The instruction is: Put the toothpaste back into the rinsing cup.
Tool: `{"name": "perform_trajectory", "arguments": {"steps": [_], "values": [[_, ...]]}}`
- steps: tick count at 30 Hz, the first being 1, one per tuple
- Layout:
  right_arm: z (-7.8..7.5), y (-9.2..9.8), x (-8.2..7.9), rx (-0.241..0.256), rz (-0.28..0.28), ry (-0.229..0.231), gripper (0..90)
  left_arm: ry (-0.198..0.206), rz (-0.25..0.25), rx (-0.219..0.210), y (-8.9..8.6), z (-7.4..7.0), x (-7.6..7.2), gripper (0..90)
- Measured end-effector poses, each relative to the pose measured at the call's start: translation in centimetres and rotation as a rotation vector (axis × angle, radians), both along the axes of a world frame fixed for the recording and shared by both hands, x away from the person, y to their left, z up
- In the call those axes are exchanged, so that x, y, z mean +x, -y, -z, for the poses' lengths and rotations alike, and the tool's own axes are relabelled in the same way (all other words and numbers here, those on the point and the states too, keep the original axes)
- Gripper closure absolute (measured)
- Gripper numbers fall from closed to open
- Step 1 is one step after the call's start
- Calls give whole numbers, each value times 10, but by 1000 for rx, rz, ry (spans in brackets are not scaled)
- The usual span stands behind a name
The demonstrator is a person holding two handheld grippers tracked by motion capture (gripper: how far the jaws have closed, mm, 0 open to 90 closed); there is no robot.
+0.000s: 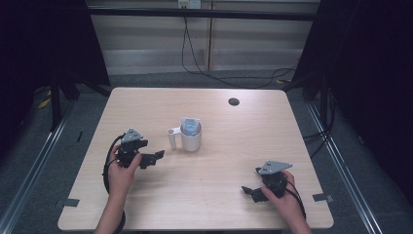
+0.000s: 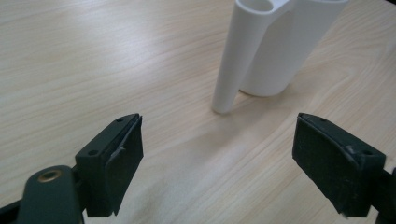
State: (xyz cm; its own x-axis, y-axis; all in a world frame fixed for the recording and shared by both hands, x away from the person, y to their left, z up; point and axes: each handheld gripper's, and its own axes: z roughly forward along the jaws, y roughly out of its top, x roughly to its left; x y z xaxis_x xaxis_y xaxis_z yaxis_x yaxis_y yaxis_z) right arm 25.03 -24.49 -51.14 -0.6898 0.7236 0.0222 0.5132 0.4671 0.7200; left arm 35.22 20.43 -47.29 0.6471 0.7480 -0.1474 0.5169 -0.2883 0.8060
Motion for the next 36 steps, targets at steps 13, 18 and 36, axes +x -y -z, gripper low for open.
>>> {"name": "perform_trajectory", "arguments": {"steps": [13, 18, 36], "values": [[0, 0, 0, 0, 0, 0, 100, -27, -11, 10, -9, 18, -4, 166], [0, 0, 0, 0, 0, 0, 100, -24, -18, 34, -13, 21, -6, 169], [0, 0, 0, 0, 0, 0, 100, -48, -16, 85, -18, 36, -13, 174]]}}
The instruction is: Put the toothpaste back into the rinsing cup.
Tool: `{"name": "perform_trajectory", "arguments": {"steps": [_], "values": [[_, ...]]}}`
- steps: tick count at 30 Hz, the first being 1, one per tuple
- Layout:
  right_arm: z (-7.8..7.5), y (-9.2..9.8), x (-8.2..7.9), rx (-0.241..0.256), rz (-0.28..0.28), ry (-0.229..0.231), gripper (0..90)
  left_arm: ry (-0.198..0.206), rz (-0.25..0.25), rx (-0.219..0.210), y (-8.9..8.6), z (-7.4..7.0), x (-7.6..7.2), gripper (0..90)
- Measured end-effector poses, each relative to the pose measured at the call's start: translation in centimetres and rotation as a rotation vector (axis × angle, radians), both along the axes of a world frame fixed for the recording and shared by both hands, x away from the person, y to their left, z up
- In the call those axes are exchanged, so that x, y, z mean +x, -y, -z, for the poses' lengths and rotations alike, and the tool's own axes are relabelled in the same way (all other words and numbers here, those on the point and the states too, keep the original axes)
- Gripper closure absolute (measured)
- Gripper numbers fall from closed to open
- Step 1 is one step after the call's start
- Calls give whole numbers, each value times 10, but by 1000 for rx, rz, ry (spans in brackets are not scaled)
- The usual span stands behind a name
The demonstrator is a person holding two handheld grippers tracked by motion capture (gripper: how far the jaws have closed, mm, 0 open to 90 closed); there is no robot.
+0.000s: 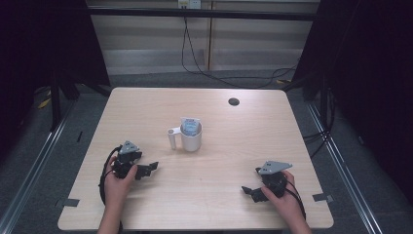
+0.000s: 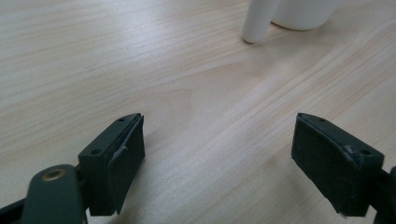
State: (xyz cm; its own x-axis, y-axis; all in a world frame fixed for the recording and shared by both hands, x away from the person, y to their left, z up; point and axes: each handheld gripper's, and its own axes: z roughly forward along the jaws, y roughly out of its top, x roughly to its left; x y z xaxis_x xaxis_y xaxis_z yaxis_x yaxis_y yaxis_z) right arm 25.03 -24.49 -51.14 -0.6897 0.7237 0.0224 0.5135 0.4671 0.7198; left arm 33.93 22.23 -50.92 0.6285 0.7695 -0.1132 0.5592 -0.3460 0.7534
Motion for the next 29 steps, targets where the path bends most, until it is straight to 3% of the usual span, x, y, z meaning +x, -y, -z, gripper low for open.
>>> {"name": "perform_trajectory", "arguments": {"steps": [6, 9, 29], "values": [[0, 0, 0, 0, 0, 0, 100, 10, 12, 51, 5, 1, -1, 167], [0, 0, 0, 0, 0, 0, 100, 27, 40, 114, 9, 1, -2, 144], [0, 0, 0, 0, 0, 0, 100, 23, 41, 115, 8, 1, -2, 138]]}}
